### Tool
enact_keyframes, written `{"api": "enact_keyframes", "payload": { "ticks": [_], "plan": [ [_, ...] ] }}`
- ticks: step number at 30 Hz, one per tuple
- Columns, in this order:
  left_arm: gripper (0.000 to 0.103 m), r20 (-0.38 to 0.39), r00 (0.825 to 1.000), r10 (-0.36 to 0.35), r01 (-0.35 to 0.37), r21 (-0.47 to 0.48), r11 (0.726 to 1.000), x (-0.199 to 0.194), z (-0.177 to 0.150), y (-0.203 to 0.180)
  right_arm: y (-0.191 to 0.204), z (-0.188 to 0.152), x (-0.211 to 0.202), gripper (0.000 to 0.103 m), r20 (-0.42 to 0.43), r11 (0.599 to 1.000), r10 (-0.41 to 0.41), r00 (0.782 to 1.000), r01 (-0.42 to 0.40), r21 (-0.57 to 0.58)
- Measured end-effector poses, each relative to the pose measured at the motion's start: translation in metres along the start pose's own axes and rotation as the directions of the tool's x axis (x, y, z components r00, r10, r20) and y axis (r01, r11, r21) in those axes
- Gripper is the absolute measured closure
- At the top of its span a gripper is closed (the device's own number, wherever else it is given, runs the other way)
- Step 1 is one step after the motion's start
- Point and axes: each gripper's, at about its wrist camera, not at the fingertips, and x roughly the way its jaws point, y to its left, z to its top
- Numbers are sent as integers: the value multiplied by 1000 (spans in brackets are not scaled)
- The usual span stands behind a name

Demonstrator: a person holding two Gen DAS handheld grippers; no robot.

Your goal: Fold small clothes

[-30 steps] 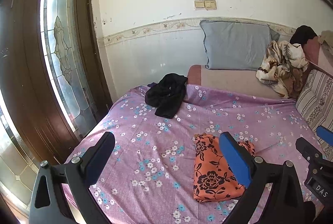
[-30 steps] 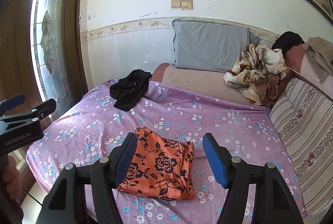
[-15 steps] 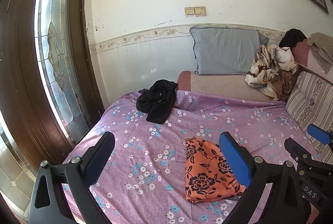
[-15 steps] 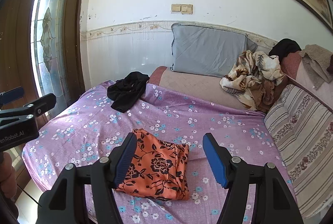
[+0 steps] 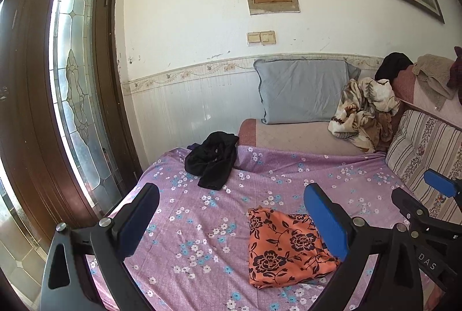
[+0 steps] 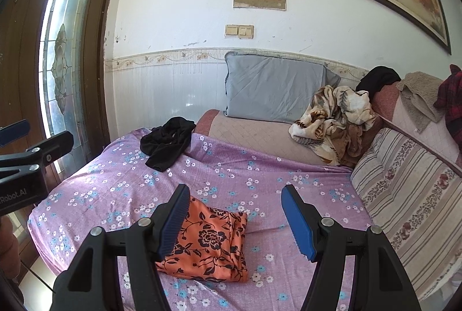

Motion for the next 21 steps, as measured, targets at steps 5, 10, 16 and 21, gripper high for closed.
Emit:
{"api": "enact_keyframes", "payload": {
  "ticks": [5, 10, 16, 21],
  "plan": [
    [3, 20, 1000, 13, -13, -6, 1000, -14, 6, 0, -3, 6, -14, 33, 29, 1000, 7, 1000, -7, 6],
    [3, 27, 999, 35, -35, -6, 999, -22, 9, 1, -4, 10, -21, 32, 45, 1000, 19, 999, -19, 16],
    [3, 19, 999, 41, -41, 5, 999, -27, 8, -1, -1, 9, -27, 32, 50, 999, 35, 998, -36, 13],
    [3, 13, 1000, 28, -28, 8, 1000, -29, 6, 0, 3, 8, -27, 32, 40, 999, 47, 998, -47, 10]
  ]
}}
